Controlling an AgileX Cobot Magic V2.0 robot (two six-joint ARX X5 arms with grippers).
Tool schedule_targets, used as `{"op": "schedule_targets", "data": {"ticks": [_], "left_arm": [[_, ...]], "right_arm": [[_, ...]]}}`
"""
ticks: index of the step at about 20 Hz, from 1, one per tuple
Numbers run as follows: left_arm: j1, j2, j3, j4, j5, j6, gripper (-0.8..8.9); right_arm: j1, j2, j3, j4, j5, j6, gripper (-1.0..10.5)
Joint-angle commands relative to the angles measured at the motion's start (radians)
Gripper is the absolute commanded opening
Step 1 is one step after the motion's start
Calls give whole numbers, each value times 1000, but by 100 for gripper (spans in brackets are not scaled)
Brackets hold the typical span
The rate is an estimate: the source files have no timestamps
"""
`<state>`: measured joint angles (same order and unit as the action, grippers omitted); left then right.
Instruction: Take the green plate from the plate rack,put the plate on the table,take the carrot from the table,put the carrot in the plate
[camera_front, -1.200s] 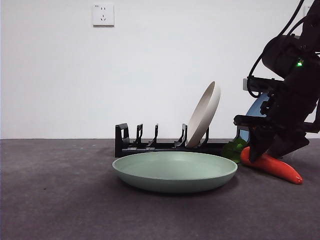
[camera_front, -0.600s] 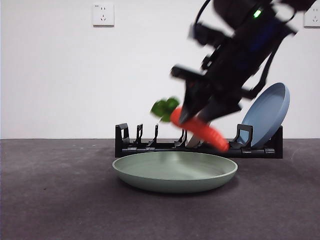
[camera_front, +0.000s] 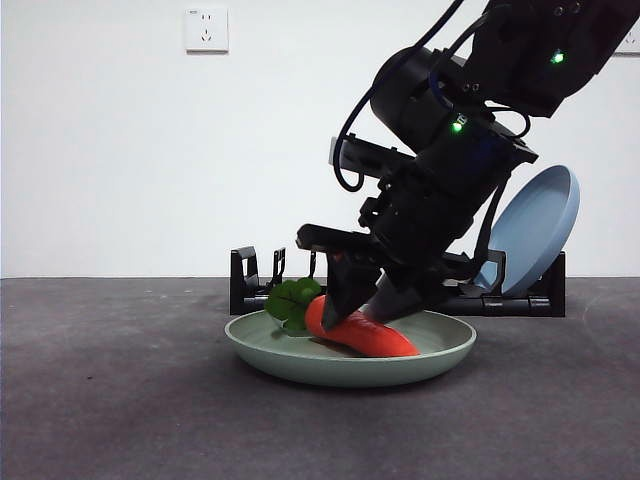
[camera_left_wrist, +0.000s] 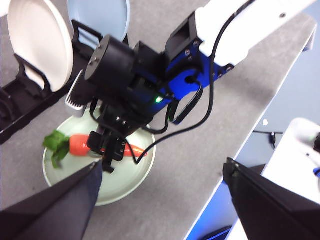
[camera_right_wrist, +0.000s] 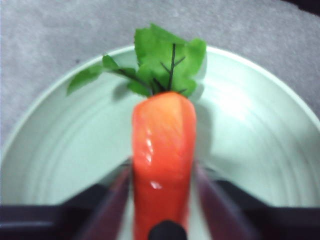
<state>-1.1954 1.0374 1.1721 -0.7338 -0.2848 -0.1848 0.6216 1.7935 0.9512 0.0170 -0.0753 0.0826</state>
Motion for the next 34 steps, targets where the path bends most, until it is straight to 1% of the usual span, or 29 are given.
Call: {"op": "schedule_targets", "data": {"ticks": [1,3,6,10,14,15,17,18,19,20,21,22,25,34], "left_arm": [[-3,0,-6,-9,-1,-6,409],[-3,0,-6,-20,-2,-6,409],[-3,0,-6,-31,-1,-6,409],[-3,0,-6,-42,-1,-6,409],[-3,0,-6,-55,0,-5,408],[-3,0,-6,-55,0,-5,408],[-3,0,-6,-56,2,-5,403],[-3,0,-6,-59,3,-5,378],[-3,0,-6,-65,3,-5,259],[-3,0,-6,-70,3,-5,105],[-3,0,-6,-75,3,-5,-27],[-3,0,-6,-77,3,-5,-7],[-3,0,-6,-83,3,-5,-7],[-3,0,-6,-83,0,-5,-4]], "right_arm": [[2,-36,-10,-4,2,6,473],[3,-103,-10,-33,2,6,473],[2,-254,-10,-166,3,6,473],[3,-507,-10,-457,-5,6,471],[3,-762,-10,-806,-5,6,469],[3,-816,-10,-877,-16,6,469],[3,-910,-10,-977,-77,6,463],[3,-951,-10,-1008,-106,6,412],[3,-987,-10,-1028,-119,6,299],[3,-1020,-10,-1041,-135,6,146],[3,-1046,-10,-1046,-135,6,-17],[3,-1067,-10,-1046,-134,6,-8],[3,-1098,-10,-1046,-128,6,-5],[3,-1101,-10,-1046,-128,13,1]]}}
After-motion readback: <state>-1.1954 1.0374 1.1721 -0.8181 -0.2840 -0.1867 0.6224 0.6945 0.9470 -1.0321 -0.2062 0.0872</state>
